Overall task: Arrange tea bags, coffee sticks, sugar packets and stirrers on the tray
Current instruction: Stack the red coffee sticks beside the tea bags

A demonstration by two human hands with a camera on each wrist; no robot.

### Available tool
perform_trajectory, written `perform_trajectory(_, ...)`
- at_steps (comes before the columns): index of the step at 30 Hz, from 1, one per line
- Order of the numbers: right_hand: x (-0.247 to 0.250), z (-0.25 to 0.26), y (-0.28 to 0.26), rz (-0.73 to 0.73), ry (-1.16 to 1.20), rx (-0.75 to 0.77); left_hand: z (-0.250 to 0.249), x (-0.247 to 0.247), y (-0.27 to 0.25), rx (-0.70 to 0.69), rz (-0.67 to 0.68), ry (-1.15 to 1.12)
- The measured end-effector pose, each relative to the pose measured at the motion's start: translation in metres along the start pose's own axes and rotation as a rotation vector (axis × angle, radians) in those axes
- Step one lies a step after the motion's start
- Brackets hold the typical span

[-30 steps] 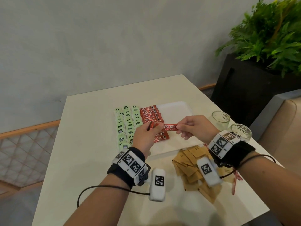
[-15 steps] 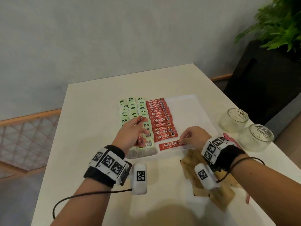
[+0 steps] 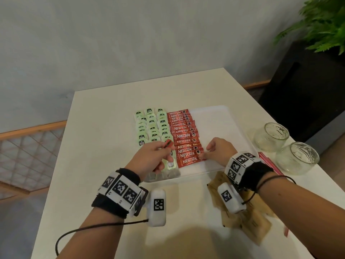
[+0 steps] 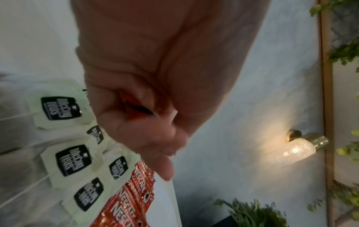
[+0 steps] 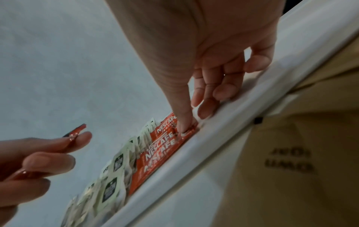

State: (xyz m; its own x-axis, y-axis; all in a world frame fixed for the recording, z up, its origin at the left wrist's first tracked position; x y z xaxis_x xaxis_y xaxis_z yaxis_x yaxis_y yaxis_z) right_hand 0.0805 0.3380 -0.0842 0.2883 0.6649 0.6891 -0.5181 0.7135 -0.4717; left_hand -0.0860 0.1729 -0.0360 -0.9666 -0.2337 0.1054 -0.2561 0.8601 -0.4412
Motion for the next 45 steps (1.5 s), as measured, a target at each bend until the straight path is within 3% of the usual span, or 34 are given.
perform_trajectory(4,0.011,0.017,-0.02,-0.042,0.137,0.12,-0.008,-0.02,-0.001,-0.097,0.033,0.176)
perform_trajectory(9,0.0,0.057,-0.063,0.109,0.445,0.366,-0.028,-0.06,0.002,-0.197,0.081,0.619)
perform_trajectory(16,0.007,0.049,-0.083,0.04,0.642,0.403,-0.039,-0.085,-0.001,-0.254,-0.043,0.904)
perform_trajectory(19,0.02,0.043,-0.09,-0.036,0.633,0.447,-0.041,-0.084,-0.009,-0.276,0.031,0.659)
perform_trajectory(23,0.045,0.034,-0.102,-0.129,0.662,0.476,-0.015,-0.055,-0.014,-0.141,0.032,0.121)
perform_trajectory(30,0.055,0.048,-0.111,-0.014,0.692,0.531,-0.003,-0.051,-0.022,-0.103,0.092,-0.293)
perform_trajectory(37,0.015,0.067,-0.105,0.245,0.463,0.423,-0.008,-0.053,-0.022,-0.131,-0.008,-0.053)
perform_trajectory(45,0.025,0.041,-0.082,0.19,0.602,0.322,-0.018,-0.039,-0.021,-0.205,-0.103,0.07)
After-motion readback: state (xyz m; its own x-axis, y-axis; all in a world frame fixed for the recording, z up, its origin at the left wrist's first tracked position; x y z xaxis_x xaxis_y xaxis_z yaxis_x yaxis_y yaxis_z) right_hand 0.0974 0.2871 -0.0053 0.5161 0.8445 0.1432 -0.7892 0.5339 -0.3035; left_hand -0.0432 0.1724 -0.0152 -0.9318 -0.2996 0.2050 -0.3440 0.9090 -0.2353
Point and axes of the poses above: each hand's wrist, its own y-axis towards the middle knuckle, its own x-axis out of the back of the hand, z = x × y, the point moved 10 cm from there along y, towards the middle knuckle, and after that the axes turned 8 degrees about z, right-handed, at the moved point
